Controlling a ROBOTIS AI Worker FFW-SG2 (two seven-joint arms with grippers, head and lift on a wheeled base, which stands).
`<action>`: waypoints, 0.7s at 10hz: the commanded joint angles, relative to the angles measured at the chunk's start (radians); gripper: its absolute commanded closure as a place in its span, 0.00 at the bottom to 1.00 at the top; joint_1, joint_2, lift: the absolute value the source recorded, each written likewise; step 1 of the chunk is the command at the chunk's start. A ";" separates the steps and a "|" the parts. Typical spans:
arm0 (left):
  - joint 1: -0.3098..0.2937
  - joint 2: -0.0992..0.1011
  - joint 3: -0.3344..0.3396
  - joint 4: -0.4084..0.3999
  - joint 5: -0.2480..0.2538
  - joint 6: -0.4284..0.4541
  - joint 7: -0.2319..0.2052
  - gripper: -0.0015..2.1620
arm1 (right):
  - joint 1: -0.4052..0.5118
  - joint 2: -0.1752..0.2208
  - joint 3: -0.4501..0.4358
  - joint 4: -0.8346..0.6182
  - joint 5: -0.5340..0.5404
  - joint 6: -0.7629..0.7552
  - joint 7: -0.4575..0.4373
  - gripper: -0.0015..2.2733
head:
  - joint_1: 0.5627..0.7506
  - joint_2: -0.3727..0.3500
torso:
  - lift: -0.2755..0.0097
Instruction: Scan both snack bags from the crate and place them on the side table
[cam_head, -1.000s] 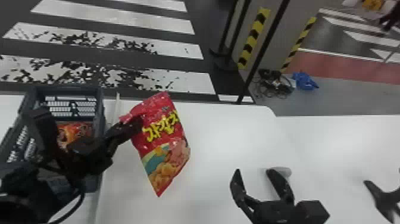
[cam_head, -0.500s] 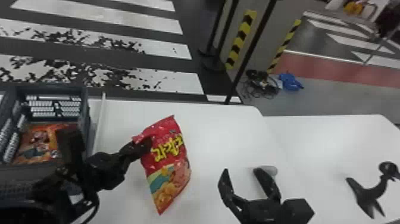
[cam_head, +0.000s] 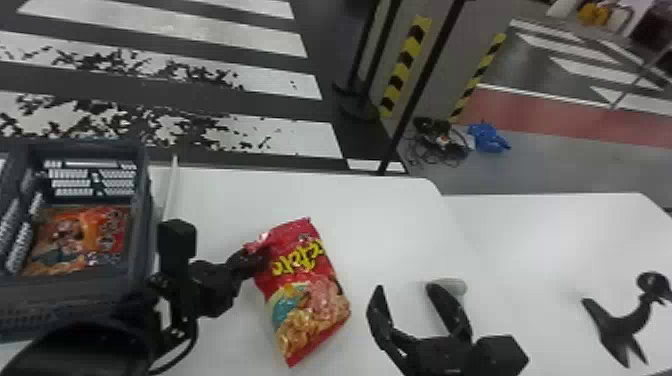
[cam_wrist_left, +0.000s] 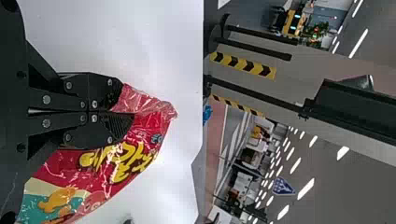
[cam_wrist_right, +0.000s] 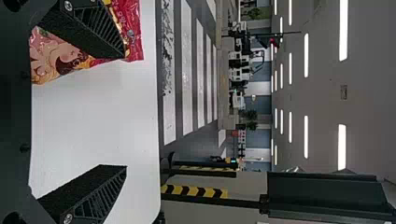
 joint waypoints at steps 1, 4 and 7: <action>-0.063 -0.003 -0.085 0.080 -0.005 -0.049 0.028 0.95 | 0.002 0.001 0.000 0.000 -0.002 0.000 0.000 0.03 | 0.70 0.03 | 0.62; -0.046 -0.003 -0.183 -0.035 -0.055 -0.022 0.042 0.00 | 0.010 0.001 -0.005 -0.005 -0.003 0.000 0.000 0.03 | 0.70 0.03 | 0.62; 0.023 -0.003 -0.206 -0.267 -0.213 0.083 0.104 0.01 | 0.022 0.001 -0.010 -0.020 -0.005 -0.003 0.000 0.03 | 0.70 0.03 | 0.62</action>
